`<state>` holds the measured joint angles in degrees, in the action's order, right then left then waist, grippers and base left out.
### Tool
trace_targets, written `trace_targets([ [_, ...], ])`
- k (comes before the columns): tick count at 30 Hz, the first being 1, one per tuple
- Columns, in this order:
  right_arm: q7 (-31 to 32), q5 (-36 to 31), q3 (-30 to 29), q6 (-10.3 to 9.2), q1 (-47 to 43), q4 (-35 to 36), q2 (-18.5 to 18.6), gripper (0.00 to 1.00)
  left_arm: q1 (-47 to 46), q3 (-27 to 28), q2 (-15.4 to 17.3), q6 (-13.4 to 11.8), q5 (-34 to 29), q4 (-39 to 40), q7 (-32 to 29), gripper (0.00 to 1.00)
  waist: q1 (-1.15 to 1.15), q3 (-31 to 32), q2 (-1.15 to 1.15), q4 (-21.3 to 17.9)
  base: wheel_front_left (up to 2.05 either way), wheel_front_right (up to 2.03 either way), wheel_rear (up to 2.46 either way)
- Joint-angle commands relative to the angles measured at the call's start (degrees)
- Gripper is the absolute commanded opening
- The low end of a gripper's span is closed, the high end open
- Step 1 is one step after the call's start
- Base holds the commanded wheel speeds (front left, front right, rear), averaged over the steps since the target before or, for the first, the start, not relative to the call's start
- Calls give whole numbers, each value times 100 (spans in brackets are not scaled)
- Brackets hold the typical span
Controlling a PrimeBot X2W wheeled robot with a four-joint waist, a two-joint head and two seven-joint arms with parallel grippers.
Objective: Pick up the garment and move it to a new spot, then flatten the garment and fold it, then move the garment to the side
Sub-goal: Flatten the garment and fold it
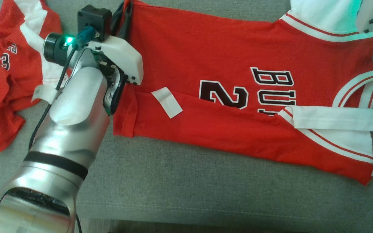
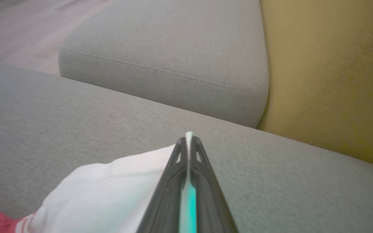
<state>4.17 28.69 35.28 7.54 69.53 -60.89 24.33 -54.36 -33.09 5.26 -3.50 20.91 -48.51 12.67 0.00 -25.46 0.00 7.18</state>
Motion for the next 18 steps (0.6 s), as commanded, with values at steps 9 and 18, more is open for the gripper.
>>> trace_targets([
  [9,-288,609,393,-5,-400,560,65,0,119,-68,219,74,-75,-76,159,0,0,423,0,-103,0,0,0],
  [18,303,1566,775,-5,-1227,1623,427,0,688,-229,407,62,-132,33,198,0,0,1008,0,-326,0,0,0],
])
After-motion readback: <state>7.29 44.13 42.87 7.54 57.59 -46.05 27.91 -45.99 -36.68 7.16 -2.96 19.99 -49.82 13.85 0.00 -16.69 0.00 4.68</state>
